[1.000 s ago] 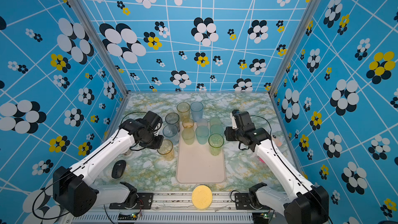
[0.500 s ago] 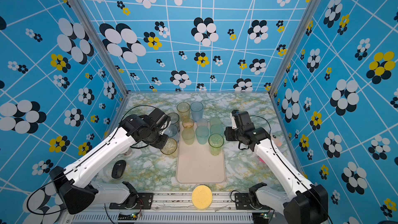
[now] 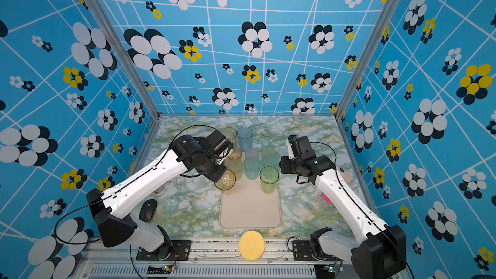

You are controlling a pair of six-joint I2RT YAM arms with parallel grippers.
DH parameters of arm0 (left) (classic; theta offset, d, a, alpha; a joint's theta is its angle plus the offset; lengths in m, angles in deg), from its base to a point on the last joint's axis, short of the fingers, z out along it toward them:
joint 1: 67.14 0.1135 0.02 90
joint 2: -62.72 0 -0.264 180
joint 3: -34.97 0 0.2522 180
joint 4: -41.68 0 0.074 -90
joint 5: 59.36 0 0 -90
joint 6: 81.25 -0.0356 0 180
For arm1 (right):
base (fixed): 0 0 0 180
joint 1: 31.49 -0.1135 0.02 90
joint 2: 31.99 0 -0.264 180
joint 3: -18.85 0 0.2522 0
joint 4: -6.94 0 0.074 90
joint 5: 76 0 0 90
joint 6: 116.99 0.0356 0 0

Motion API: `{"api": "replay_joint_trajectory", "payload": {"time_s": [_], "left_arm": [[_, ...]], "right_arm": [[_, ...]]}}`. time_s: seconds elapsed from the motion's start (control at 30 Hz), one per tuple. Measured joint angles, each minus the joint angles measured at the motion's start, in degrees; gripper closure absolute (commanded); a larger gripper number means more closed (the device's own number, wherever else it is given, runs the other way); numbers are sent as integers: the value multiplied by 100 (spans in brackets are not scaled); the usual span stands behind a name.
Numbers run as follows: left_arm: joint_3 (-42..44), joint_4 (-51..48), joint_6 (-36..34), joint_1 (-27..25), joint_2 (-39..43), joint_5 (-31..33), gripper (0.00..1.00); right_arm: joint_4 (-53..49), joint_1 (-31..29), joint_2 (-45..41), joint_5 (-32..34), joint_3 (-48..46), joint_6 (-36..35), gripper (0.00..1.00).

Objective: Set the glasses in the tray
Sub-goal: 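Lift the yellow cup with the left gripper and carry it over the tray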

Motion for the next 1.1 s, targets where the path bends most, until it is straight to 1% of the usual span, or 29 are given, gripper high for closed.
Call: {"api": "replay_joint_trajectory", "payload": {"time_s": [0.27,0.57,1.1], "left_arm": [[-535,0,-260,-90,-461,4,98],[-901,0,-553,-122,-935,-11,98],[-1456,177,-968,-234,-2017,-374,98]], "right_arm": [[-28,0,63,-2,39,0,55],[-33,0,179,0,59,2,55],[-120,0,249,48,251,4,55]]}}
